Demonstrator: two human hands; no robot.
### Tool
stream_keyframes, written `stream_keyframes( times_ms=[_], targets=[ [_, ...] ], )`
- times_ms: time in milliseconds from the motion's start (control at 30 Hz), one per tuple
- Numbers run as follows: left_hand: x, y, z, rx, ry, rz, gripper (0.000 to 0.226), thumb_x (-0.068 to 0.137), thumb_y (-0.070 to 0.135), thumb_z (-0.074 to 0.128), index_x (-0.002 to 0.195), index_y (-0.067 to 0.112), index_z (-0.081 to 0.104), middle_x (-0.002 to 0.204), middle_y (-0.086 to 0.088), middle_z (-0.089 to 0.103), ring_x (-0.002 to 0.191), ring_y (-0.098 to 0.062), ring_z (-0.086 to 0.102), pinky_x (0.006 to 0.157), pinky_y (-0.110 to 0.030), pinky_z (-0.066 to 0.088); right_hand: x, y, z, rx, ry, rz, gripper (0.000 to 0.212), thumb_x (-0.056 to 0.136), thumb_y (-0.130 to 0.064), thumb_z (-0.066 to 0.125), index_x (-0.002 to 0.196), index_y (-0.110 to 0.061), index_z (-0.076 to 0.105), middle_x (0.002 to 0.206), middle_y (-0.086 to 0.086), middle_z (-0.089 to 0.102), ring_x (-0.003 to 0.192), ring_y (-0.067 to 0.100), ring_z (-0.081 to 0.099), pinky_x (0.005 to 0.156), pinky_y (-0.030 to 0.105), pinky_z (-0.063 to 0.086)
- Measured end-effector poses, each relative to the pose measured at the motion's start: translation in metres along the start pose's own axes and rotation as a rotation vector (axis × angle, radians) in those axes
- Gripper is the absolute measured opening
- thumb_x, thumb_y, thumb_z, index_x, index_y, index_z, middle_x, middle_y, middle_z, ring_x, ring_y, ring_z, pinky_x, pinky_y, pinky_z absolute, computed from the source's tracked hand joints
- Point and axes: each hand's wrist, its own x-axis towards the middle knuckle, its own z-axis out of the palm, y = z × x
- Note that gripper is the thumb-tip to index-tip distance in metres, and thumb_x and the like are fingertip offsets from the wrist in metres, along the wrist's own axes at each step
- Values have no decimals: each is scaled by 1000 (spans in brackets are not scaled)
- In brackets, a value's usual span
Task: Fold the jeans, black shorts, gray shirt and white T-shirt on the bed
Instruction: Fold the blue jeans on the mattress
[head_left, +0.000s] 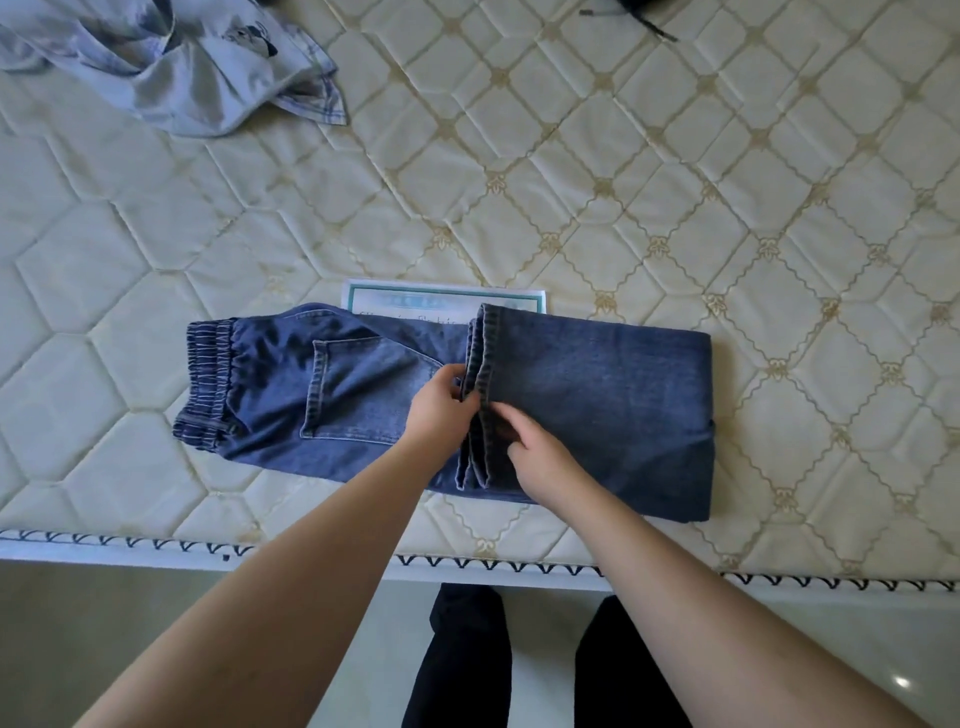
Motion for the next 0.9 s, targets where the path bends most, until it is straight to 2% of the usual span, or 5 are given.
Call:
stream_keyframes(
  times_ms=[133, 300, 500, 800, 900],
  targets=[
    [1, -9, -3, 48, 23, 62, 30, 92, 26, 59, 121, 33, 55, 89, 18, 62, 79, 2, 60, 61, -18, 45, -2, 10, -17, -167, 102, -67, 52, 99, -11, 40, 146, -32, 38, 152, -7, 37, 135, 12, 39, 110, 30, 35],
    [-4, -24, -3, 38, 52, -27, 36, 89, 20, 58, 123, 29, 51, 96, 3, 69, 82, -13, 64, 67, -28, 48, 5, 23, -46, -636, 257, -91, 56, 99, -23, 45, 152, -30, 27, 162, -3, 16, 147, 19, 15, 117, 41, 22],
    [-8, -23, 9, 200, 90, -159, 46, 78, 54, 73, 95, 21, 46, 76, 16, 49, 68, -6, 47, 63, -28, 37, 12, 38, -53, -824, 65, -12, 64, 100, -39, 41, 155, -37, 8, 162, -6, -18, 149, 22, -12, 118, 47, 12],
    [-15, -18, 2, 158, 112, -1, 17, 85, 25, 71, 85, 27, 54, 76, 13, 61, 72, -9, 57, 56, -24, 36, 7, 43, -52, -809, 303, -184, 66, 99, -35, 45, 156, -28, 11, 164, -1, -6, 150, 21, -2, 120, 42, 9],
    [-17, -21, 7, 163, 77, -59, 25, 84, 13, 67, 105, 18, 54, 90, 5, 62, 91, -25, 61, 69, -29, 38, 11, 58, -52, -902, 98, -87, 73, 99, -44, 41, 155, -30, -3, 160, -5, -24, 148, 19, -17, 119, 43, -2]
  ],
)
